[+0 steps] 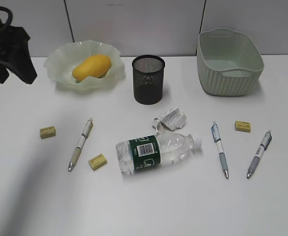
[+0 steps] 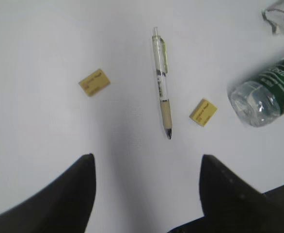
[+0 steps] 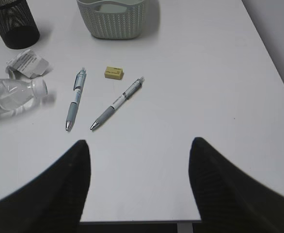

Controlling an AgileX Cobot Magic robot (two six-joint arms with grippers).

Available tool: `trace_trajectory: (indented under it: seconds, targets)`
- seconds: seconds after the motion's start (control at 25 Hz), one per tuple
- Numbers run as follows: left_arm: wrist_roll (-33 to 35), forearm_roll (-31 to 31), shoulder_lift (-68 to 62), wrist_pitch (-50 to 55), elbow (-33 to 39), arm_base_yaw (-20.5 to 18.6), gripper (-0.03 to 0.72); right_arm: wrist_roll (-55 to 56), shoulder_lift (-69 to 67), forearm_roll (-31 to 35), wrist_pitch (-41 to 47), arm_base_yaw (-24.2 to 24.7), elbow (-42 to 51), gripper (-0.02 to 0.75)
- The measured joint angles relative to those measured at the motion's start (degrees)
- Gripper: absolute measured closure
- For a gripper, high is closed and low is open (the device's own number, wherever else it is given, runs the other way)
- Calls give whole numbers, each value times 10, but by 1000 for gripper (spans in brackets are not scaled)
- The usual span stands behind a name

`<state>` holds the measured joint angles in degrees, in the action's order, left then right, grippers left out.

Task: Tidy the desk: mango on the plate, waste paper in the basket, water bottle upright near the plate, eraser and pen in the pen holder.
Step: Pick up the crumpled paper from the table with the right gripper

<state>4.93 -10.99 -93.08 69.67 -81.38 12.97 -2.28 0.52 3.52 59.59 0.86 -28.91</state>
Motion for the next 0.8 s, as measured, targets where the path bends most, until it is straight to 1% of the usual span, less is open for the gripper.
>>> trace_trajectory:
  seconds: [0.2, 0.4, 0.6, 0.8]
  targets:
    - [0, 0, 100, -4, 79, 0, 185, 0, 0, 0, 0, 0, 0, 230]
    - [0, -2, 209, -53, 158, 0, 185, 0, 0, 0, 0, 0, 0, 230]
    - [-1, -16, 330, -80, 234, 0, 185, 0, 0, 0, 0, 0, 0, 230]
    - [-1, -17, 457, -84, 309, 0, 186, 0, 0, 0, 0, 0, 0, 230]
